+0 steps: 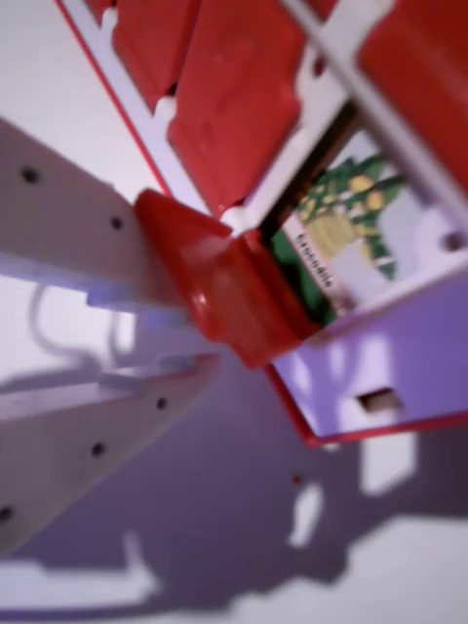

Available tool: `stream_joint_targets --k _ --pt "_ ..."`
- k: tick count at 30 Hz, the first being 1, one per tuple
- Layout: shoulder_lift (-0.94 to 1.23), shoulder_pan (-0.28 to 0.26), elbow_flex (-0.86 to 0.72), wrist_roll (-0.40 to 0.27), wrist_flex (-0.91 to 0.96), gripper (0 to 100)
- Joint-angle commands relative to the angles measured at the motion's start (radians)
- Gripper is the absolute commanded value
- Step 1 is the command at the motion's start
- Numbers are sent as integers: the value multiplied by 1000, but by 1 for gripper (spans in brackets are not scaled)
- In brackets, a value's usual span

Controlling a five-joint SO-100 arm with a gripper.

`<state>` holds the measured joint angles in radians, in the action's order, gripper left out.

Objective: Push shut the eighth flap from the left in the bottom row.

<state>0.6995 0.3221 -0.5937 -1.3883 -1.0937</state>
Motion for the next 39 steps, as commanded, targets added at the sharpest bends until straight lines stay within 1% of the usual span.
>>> stream_joint_targets --k 1,16,28,36,39 --pt "40 -18 114 -2 48 2" --pt "17 -29 132 25 127 2" --pt "14 -35 147 20 138 2" --pt "110 -29 100 8 92 2" --pt "193 -37 43 5 78 2"
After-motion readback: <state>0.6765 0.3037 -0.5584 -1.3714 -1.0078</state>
